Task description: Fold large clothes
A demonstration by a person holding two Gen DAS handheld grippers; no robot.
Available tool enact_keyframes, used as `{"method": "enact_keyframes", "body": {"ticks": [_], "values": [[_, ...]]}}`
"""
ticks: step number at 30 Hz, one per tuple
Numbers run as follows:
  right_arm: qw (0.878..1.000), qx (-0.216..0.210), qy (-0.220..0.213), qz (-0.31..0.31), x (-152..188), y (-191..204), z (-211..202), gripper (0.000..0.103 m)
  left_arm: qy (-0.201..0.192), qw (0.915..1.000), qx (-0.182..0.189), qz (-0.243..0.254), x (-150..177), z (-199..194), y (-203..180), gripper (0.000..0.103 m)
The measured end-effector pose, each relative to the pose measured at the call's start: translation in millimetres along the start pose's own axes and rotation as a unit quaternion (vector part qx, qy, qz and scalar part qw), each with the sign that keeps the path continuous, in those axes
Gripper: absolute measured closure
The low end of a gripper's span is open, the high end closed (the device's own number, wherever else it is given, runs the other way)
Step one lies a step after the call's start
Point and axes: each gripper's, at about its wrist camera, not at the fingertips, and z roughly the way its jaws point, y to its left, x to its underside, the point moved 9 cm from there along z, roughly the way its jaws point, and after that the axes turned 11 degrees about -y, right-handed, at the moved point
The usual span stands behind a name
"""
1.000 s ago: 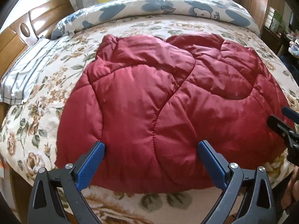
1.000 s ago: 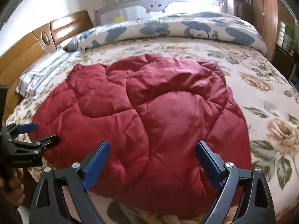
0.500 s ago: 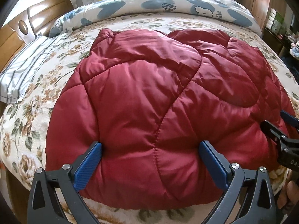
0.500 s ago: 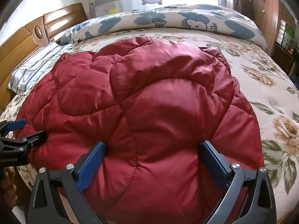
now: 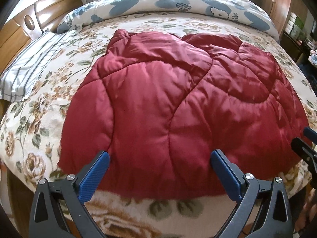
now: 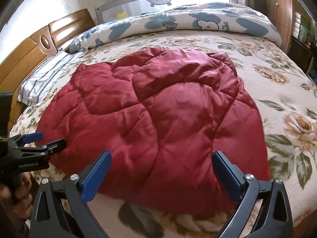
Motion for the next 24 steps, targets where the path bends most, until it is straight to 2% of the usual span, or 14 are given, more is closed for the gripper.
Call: {"method": "enact_keyframes", "body": {"ticks": [8, 13, 20, 24], "values": [[0.999, -0.009, 0.029, -0.029, 30, 16, -18, 0.002, 0.007, 0.9981, -0.046, 0.041, 19, -20, 6, 0.001], [0.998, -0.011, 0.042, -0.048, 40, 23, -24, 0.002, 0.01, 0.9968, -0.053, 0.059, 28, -29, 2, 0.001], [0.998, -0.018, 0.025, -0.06, 22, 31, -45, 0.002, 0.0, 0.9959, -0.062, 0.065, 22, -50, 6, 0.001], [0.997, -0.029, 0.014, -0.064, 5, 37, -59, 0.002, -0.012, 0.9969, -0.052, 0.057, 13, -67, 7, 0.001]]}}
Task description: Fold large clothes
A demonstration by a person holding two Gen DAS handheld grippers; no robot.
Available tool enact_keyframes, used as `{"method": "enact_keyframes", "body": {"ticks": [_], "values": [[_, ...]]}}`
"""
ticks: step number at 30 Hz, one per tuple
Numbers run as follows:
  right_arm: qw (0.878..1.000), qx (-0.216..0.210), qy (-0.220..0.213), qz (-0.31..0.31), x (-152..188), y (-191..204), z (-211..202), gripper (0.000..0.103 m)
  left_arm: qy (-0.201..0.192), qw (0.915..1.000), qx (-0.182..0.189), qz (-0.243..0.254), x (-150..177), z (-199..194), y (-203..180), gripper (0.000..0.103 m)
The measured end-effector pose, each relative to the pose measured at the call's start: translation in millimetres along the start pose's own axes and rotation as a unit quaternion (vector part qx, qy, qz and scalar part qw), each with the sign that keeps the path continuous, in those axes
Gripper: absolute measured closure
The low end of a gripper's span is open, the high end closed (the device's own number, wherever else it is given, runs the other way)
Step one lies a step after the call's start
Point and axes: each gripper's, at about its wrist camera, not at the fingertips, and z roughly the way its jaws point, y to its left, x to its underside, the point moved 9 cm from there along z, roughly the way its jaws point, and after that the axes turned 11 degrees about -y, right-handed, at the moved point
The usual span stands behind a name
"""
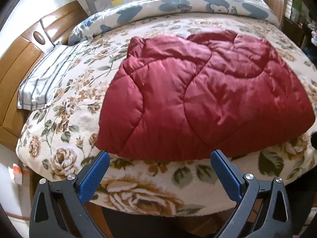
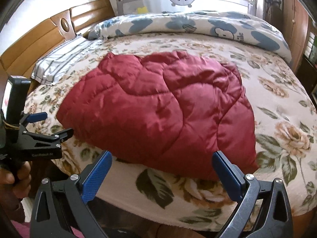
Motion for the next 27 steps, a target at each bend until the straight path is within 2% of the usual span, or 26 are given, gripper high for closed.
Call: {"method": "enact_keyframes", "body": {"ticks": [5, 14, 27], "values": [[1.0, -0.002, -0.006, -0.004, -7, 3, -3, 0.002, -0.008, 0.9999, 0.006, -0.009, -6, -11, 4, 0.001], [1.0, -0.002, 0.012, 0.015, -1, -5, 15, 0.002, 0.005, 0.9999, 0.005, -0.008, -8, 3, 2, 0.001], [1.0, -0.004, 0.01, 0.017, -18, -4, 32, 0.002, 0.0, 0.9999, 0.008, -0.009, -23, 12, -3, 0.001]]}}
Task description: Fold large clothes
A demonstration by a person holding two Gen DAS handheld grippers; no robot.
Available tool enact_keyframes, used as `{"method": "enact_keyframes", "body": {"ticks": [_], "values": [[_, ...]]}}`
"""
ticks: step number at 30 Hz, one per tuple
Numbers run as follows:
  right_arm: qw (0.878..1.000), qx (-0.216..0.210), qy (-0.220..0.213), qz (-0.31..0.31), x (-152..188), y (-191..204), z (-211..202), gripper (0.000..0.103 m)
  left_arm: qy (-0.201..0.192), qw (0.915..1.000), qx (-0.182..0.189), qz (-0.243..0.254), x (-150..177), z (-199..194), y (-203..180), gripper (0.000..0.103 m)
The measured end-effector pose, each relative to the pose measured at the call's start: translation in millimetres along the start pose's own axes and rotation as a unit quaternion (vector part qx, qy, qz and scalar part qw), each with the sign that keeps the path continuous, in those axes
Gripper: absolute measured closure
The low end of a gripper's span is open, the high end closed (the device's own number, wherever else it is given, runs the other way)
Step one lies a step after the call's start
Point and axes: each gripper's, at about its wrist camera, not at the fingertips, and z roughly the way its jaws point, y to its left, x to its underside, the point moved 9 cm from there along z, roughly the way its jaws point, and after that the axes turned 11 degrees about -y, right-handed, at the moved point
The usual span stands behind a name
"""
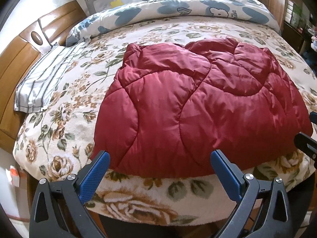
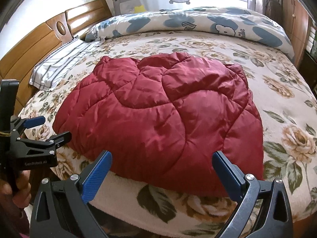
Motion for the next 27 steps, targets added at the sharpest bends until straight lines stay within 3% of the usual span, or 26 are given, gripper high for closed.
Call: {"method": "enact_keyframes", "body": {"ticks": [27], "values": [[1.0, 0.003, 0.001, 0.004, -15, -5, 16, 0.002, 0.001, 1.0, 0.002, -0.005, -16, 15, -4, 0.0]]}}
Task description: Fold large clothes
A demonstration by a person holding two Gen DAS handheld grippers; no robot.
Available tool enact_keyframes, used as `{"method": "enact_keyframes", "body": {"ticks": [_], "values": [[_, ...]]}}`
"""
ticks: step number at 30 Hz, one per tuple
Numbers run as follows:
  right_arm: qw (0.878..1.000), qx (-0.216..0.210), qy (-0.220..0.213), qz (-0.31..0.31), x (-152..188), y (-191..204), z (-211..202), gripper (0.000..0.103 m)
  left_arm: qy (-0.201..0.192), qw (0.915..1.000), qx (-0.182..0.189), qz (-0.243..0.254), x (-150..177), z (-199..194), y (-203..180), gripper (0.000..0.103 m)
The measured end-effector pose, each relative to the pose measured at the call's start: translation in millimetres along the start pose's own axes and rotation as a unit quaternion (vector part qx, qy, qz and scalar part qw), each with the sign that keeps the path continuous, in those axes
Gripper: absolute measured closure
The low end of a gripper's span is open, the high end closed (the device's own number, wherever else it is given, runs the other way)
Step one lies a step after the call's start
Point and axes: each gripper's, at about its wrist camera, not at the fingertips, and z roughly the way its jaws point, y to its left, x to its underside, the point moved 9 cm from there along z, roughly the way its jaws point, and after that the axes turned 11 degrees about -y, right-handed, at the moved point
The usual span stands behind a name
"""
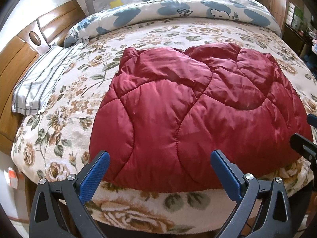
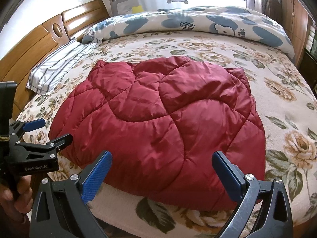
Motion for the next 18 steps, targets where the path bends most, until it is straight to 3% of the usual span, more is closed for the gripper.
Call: {"method": "enact_keyframes", "body": {"ticks": [18], "values": [[1.0, 0.002, 0.005, 0.001, 0.8, -3.0, 2.3, 0.002, 0.0, 1.0, 0.001, -0.001, -1.1, 3.1, -0.3, 0.001]]}}
